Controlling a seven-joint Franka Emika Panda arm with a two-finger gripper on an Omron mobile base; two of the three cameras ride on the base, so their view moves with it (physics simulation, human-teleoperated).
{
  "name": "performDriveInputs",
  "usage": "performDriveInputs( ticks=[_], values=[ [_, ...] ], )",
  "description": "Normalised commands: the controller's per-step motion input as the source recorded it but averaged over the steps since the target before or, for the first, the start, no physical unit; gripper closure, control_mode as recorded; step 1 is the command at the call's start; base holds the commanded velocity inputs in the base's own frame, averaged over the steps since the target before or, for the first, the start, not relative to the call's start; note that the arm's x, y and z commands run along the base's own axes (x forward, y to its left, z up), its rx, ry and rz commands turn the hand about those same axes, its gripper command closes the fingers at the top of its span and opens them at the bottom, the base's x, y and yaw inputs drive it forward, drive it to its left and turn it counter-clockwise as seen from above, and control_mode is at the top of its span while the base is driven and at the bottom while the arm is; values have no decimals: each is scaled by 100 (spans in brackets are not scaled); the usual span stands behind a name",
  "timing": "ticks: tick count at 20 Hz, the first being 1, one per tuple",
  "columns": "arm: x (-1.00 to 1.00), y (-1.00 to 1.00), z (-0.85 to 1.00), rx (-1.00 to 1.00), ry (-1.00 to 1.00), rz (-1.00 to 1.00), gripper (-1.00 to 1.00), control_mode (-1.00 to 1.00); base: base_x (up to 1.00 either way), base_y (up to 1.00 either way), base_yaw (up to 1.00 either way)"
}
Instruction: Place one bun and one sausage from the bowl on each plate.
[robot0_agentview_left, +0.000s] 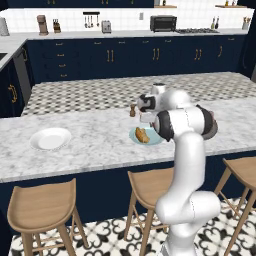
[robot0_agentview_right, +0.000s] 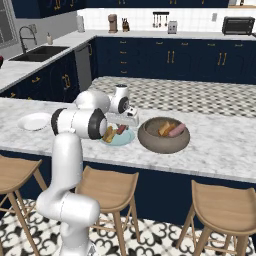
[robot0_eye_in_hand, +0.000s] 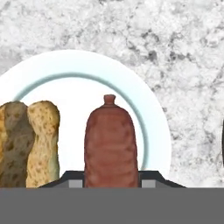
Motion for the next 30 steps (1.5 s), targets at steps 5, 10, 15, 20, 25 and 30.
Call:
performDriveInputs(
  ticks=[5,10,15,20,25,30],
  values=[
    [-5,0,-49,0,3,0,100,-100,0,0,0],
    [-14,3,-33,0,0,0,100,-100,0,0,0],
    [-23,0,-4,1,-6,0,100,-100,0,0,0],
    [-19,0,-4,0,-1,0,100,-100,0,0,0],
    [-9,2,1,0,-6,1,-100,-100,0,0,0],
    [-13,1,48,-1,-4,2,-100,-100,0,0,0]
  ],
)
